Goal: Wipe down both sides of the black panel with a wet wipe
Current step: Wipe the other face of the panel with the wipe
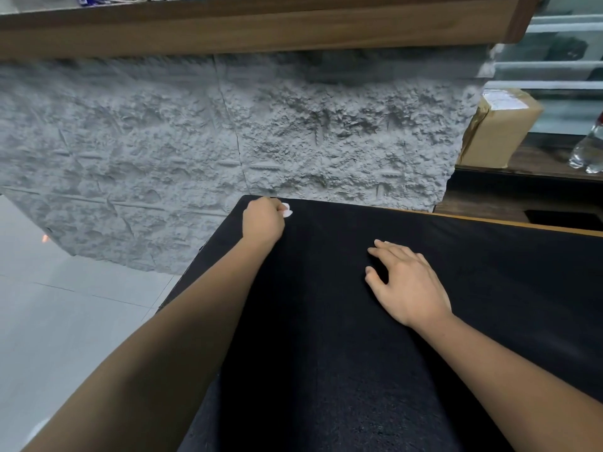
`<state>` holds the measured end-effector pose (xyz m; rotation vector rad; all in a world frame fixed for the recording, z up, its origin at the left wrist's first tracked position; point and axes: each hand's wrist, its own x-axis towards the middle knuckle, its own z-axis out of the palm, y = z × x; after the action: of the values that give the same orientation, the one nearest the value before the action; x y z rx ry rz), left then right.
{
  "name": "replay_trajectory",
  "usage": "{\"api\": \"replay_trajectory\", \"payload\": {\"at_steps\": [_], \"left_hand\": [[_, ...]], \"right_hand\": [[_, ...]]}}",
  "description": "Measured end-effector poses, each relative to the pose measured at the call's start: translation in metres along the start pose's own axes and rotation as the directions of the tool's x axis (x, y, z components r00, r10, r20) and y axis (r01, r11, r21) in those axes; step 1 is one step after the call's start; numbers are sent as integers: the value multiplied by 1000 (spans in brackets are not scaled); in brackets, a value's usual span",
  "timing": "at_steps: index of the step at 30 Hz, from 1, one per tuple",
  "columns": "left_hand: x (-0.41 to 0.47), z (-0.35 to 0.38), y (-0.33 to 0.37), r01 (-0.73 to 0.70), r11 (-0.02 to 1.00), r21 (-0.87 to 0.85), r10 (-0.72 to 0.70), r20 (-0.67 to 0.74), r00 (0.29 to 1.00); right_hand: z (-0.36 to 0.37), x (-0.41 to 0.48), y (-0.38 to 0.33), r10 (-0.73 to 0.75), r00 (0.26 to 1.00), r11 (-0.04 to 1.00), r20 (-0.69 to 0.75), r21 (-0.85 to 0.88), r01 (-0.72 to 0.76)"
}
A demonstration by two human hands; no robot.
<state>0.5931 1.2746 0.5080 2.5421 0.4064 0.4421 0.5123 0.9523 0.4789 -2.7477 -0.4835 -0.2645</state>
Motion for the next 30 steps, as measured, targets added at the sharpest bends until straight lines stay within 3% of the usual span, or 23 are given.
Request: {"api": "replay_trajectory", "payload": {"at_steps": [9,14,22,30], "left_hand": [[-25,20,34,-216,975,48,214,29,976],[-30,26,39,-255,965,61,251,72,965],[-19,-7,-1,-176,976,129,167,72,983],[-5,-53,-64,70,997,43,-72,44,996]], "right_hand": [[-2,-1,-2,1,1000,1000,0,12,-1],[-3,-2,-3,2,1000,1000,2,20,-2],[-3,-1,-2,2,1000,1000,9,28,-2],[-2,-1,-1,8,1000,1000,18,29,-9]]}}
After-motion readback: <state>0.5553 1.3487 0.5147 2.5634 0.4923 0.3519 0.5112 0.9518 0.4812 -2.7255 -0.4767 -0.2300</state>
